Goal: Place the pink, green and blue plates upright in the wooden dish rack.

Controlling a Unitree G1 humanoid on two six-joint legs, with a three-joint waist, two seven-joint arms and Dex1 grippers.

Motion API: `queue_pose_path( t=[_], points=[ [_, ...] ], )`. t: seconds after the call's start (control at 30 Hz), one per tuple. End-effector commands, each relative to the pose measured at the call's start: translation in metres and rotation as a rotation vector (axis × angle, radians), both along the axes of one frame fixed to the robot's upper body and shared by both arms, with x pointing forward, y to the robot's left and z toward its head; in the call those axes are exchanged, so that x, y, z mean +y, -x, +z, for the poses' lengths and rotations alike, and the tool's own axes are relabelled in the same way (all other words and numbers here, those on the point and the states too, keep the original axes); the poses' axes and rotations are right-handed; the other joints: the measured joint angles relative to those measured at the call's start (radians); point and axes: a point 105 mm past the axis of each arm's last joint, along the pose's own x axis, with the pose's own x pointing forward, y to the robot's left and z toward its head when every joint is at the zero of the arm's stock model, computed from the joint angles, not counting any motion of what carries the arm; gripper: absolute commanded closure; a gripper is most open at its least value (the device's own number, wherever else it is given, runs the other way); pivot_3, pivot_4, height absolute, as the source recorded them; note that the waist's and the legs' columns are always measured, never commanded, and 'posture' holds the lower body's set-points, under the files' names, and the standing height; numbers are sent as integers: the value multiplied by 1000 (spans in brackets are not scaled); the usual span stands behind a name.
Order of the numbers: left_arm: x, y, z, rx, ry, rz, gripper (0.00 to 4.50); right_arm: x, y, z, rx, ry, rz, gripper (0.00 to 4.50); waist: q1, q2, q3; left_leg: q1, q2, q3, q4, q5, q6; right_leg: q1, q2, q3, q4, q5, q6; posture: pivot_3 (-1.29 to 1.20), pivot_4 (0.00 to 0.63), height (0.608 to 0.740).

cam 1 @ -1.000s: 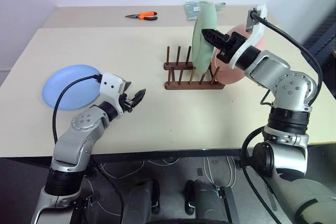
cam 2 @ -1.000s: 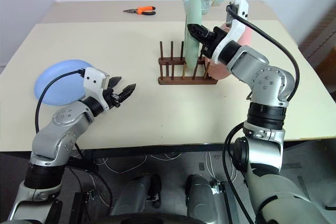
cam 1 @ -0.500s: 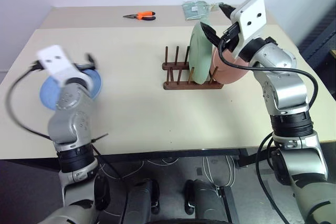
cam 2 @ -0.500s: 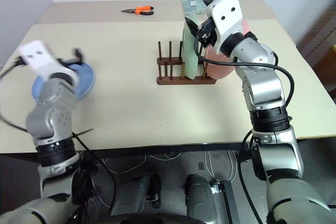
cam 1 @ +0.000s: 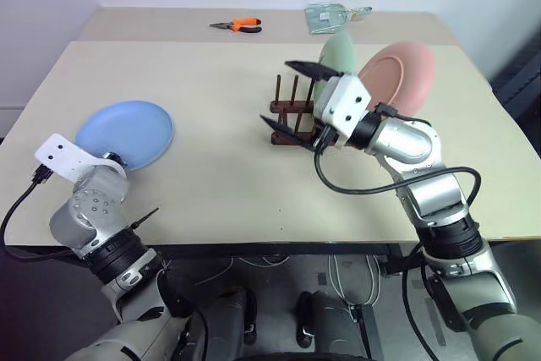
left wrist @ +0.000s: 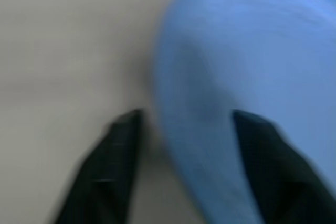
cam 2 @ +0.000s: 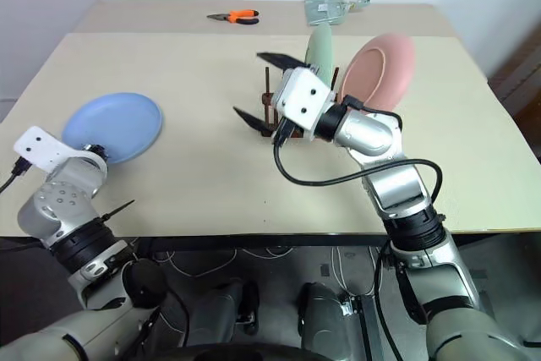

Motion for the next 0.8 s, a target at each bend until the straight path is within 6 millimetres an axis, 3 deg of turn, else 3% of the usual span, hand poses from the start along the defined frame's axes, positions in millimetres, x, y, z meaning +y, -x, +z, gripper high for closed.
queue_pose_path(
  t=[0.03, 0.07, 0.1, 0.17, 0.3, 0.47, 0.67, 0.73, 0.8],
  points=[
    [-2, -5, 17, -76, -17, -46, 3873, 5, 13, -1, 3, 34, 54, 0, 0, 0, 0, 0, 0, 0, 0, 0, 0, 0, 0, 0, 0, 0, 0, 0, 150, 740],
    [-4, -8, 23, -101, -34, -67, 4321, 6, 15, -4, 27, 46, 71, 0, 0, 0, 0, 0, 0, 0, 0, 0, 0, 0, 0, 0, 0, 0, 0, 0, 150, 740],
    [-9, -11, 34, -149, -65, -101, 4419, 7, 18, -8, 50, 60, 87, 0, 0, 0, 0, 0, 0, 0, 0, 0, 0, 0, 0, 0, 0, 0, 0, 0, 150, 740],
    [-22, -16, 59, -250, -147, -180, 4419, 9, 21, -12, 65, 85, 104, 0, 1, 0, 0, 0, 0, 0, 0, 0, 0, 0, 0, 0, 0, 0, 0, 0, 150, 740],
    [-67, -16, 107, -418, -324, -387, 4419, 22, 19, -18, -25, 166, 103, 0, 0, -1, 1, 0, 0, 0, 0, -1, -3, 0, 0, 0, 0, 0, 0, 0, 150, 740],
    [-122, -8, 138, -540, -386, -598, 4419, 42, 5, -16, -167, 219, 70, 0, -9, -1, 1, 0, 0, 0, 0, -1, -4, 0, 0, 1, 0, 0, 0, 0, 150, 740],
    [-152, -1, 162, -629, -369, -703, 4419, 52, -24, -8, -281, 236, -29, 0, -22, -1, 1, 0, 0, 0, -1, 1, -1, 0, 1, 1, 0, 0, 0, 0, 150, 740],
    [-158, 1, 167, -647, -345, -720, 4500, 53, -30, -6, -311, 246, -48, 536, -23, -1, 1, 0, 0, -1, -1, 1, -1, 0, 1, 1, 0, 0, 0, 0, 150, 740],
    [-161, 4, 169, -651, -356, -747, 4500, 53, -34, -2, -329, 235, -60, 1390, -23, -1, 1, 0, 0, -1, -1, 1, -1, 0, 2, 1, 0, 0, 0, 0, 150, 740]
  ],
)
